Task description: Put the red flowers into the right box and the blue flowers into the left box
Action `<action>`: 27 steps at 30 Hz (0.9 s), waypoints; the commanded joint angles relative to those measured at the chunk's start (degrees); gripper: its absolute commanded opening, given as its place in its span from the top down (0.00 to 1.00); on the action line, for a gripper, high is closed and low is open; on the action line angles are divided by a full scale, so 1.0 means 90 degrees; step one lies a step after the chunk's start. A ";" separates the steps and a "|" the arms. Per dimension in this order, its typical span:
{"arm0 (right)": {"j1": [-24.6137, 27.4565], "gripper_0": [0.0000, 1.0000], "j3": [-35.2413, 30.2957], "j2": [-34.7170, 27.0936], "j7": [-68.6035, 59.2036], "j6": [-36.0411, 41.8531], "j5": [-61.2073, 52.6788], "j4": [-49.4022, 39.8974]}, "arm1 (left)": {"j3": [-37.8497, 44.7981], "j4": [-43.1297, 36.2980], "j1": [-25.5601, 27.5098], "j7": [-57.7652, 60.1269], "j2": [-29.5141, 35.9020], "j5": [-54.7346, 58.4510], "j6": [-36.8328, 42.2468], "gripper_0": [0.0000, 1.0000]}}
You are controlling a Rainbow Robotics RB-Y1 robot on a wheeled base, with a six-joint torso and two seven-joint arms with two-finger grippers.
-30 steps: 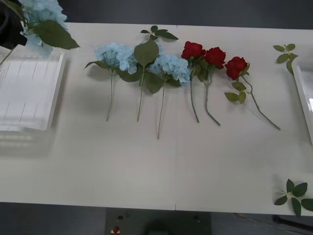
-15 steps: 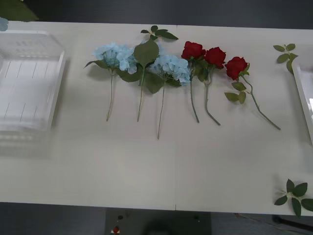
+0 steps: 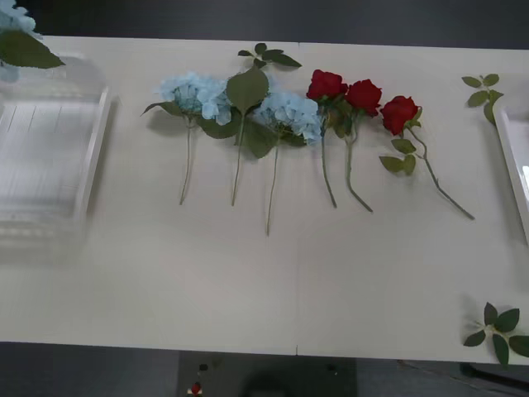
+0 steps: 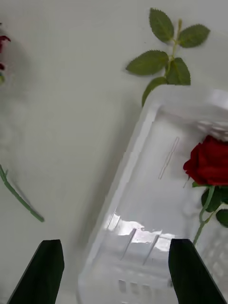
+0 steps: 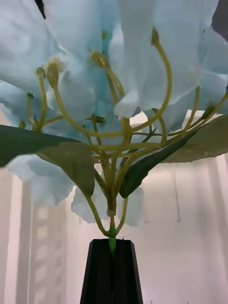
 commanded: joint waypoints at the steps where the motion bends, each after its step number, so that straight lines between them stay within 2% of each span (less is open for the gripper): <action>1: -0.0144 0.36 0.0334 -0.0022 0.0054 -0.0270 0.0497 -0.0832 | 0.0248 0.0495 -0.0061 0.0213 0.0445 -0.0036 -0.0597 1.00; 4: -0.0114 0.36 0.0647 0.0105 0.0025 -0.0446 0.1044 -0.1300 | 0.0277 0.0974 -0.0041 0.0292 0.0524 -0.0046 -0.1046 1.00; 8: -0.0007 0.36 0.0813 0.0271 -0.0073 -0.0573 0.0975 -0.1320 | 0.0443 0.1335 0.0066 0.0360 0.0524 -0.0046 -0.1349 1.00; 14: 0.0521 0.36 0.0598 0.0417 -0.0327 -0.0954 0.0409 -0.1271 | 0.0287 0.1335 0.0467 0.0448 0.0514 0.0081 -0.1407 1.00; 17: 0.0882 0.36 0.0325 0.0437 -0.0805 -0.1081 -0.0001 -0.1271 | -0.0064 0.1325 0.0476 0.0497 0.0514 0.0199 -0.1417 1.00; 24: 0.1224 0.36 0.0247 0.0456 -0.1489 -0.1374 -0.0079 -0.1593 | -0.0416 0.1032 0.0476 0.0585 0.0465 0.0472 -0.1466 1.00; 27: 0.1526 0.36 0.0227 0.0486 -0.1733 -0.1872 -0.0001 -0.1828 | -0.0719 0.0945 0.0476 0.0672 0.0416 0.1019 -0.1808 1.00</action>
